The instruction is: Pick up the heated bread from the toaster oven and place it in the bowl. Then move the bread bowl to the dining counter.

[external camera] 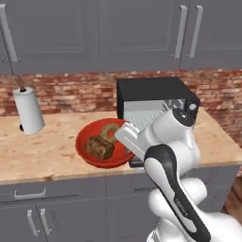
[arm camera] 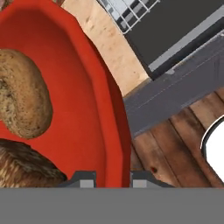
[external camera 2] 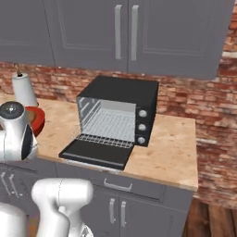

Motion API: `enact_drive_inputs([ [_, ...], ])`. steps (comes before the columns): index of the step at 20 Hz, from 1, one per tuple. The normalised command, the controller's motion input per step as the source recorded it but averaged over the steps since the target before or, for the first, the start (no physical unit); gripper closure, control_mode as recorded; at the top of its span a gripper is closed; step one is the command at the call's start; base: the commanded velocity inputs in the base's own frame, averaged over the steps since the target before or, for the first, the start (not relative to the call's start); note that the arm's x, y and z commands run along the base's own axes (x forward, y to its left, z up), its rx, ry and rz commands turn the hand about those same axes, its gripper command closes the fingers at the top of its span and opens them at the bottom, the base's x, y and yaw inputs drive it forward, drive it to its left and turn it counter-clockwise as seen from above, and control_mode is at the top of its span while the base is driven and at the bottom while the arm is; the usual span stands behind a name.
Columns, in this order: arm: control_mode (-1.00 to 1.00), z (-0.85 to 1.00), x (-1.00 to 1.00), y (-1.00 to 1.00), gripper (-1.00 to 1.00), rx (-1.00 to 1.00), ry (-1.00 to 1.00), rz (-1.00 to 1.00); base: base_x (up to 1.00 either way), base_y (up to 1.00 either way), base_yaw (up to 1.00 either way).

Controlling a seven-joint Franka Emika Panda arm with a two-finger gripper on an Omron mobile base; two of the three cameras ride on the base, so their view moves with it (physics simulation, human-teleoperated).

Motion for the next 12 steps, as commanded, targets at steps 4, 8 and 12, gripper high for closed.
enact_drive_inputs([
  [4,1.0,0.0,0.0,0.0,1.0,0.0,0.0,0.0,-0.97,-0.13,0.77],
  [8,1.0,0.0,0.0,0.0,1.0,0.0,0.0,0.0,-0.39,-0.01,1.0],
  [12,1.0,0.0,0.0,0.0,1.0,0.0,0.0,0.0,-0.03,0.0,1.0],
])
